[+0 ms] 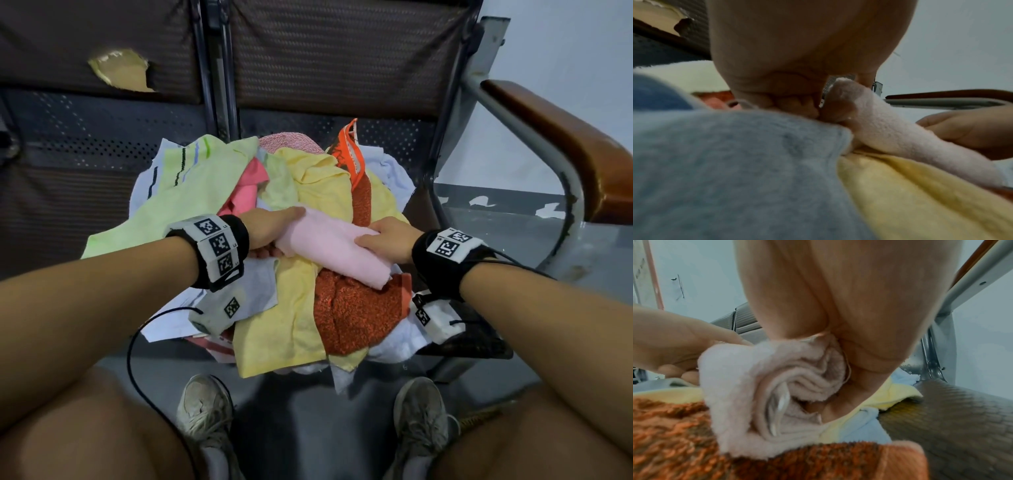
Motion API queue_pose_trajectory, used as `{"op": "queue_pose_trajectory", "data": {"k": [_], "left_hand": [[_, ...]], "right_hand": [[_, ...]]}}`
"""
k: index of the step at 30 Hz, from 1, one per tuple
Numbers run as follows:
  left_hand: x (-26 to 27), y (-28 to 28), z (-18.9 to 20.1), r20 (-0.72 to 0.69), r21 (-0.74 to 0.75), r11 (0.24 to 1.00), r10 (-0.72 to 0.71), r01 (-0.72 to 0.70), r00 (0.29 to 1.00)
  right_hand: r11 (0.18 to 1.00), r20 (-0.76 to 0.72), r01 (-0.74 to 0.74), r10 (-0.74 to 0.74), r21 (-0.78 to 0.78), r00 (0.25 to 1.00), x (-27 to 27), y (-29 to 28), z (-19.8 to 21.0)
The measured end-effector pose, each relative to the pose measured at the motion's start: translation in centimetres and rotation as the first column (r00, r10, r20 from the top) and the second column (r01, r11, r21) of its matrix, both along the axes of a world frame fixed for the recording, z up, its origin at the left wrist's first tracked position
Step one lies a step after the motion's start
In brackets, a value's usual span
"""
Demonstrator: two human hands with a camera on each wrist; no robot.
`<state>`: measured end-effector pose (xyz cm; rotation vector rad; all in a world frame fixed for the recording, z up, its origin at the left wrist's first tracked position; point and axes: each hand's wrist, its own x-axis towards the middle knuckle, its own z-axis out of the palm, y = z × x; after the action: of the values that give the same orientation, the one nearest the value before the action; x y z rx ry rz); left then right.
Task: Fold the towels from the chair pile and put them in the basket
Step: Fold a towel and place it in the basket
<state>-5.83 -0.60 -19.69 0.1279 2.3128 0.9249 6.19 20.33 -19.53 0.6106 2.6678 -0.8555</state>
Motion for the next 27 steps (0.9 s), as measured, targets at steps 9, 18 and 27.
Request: {"op": "queue_pose_trajectory", "data": {"k": [9,18,27], "left_hand": [[3.9,2.7,3.5,-0.109,0.571,0.818,0.156,-0.066,0.982],[9.3,5.4,9.8,0.008,0.800,0.600,-0.040,0.018,0.999],[15.1,8.0,7.5,-0.003,0.745,0.634,-0.306,0.207,0.952]], "right_hand": [[0.996,-0.069,-0.017,0.023,0.091,0.997,2.3,0.4,1.7],[0.783,-0.400,0.048,-0.368,-0.620,0.839,7.3,-2.2,8.3],[0.690,-0.345,0.174,-0.544,-0.703,0.765,14.7,0.5,10.6]]}}
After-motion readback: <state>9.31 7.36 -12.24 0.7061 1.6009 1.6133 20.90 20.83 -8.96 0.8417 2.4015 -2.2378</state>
